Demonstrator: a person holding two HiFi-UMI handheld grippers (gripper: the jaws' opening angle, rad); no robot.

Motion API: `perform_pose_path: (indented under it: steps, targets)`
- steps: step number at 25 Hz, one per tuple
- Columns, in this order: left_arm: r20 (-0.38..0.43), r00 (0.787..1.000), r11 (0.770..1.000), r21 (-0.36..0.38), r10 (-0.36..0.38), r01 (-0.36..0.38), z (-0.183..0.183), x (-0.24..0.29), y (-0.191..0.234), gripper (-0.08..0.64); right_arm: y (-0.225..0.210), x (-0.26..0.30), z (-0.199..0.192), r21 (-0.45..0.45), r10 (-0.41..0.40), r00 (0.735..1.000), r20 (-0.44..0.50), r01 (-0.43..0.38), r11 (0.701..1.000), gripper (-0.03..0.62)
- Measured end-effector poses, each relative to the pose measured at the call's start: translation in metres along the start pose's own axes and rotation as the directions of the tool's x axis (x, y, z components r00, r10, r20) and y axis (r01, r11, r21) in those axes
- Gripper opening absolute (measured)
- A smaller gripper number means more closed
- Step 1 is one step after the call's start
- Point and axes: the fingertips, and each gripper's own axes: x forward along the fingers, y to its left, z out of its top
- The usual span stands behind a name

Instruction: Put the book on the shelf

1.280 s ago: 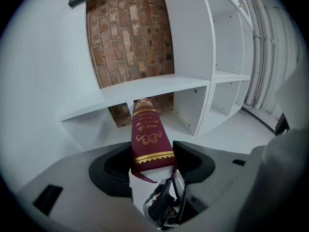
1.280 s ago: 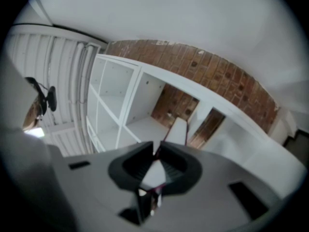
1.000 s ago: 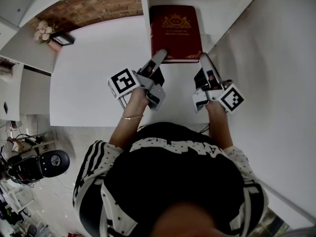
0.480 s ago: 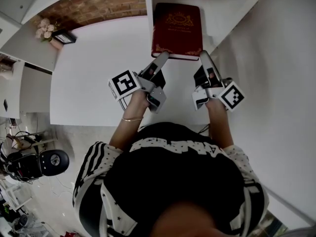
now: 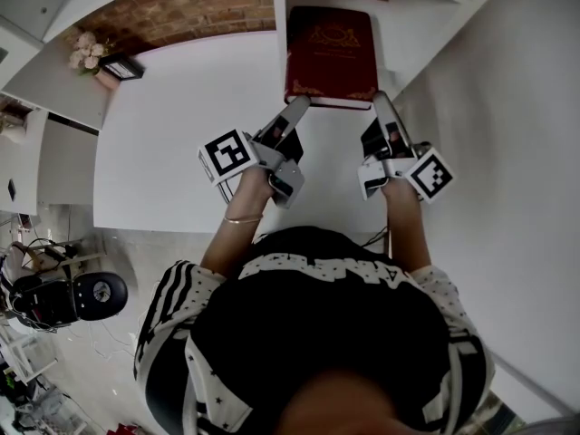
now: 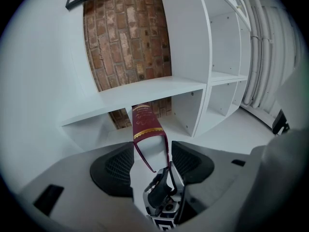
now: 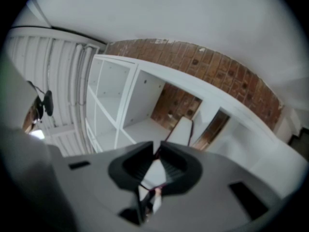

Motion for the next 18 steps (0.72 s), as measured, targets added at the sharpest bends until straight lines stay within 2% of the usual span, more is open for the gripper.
perform_pose_path:
  steps: [15, 18]
  targets:
    - [0.02, 1.0, 1.0, 0.009, 0.005, -0.005, 0.003, -0.002, -0.007, 0.258, -0.001, 0.002, 0.01, -0.002, 0.0, 1.0, 0.001, 0.0, 1.0, 0.061]
    - [0.025, 1.0, 0.999, 0.031, 0.008, -0.009, 0.005, -0.003, -0.008, 0.255, 0.0, 0.002, 0.012, -0.01, 0.005, 1.0, -0.001, -0.005, 1.0, 0.061]
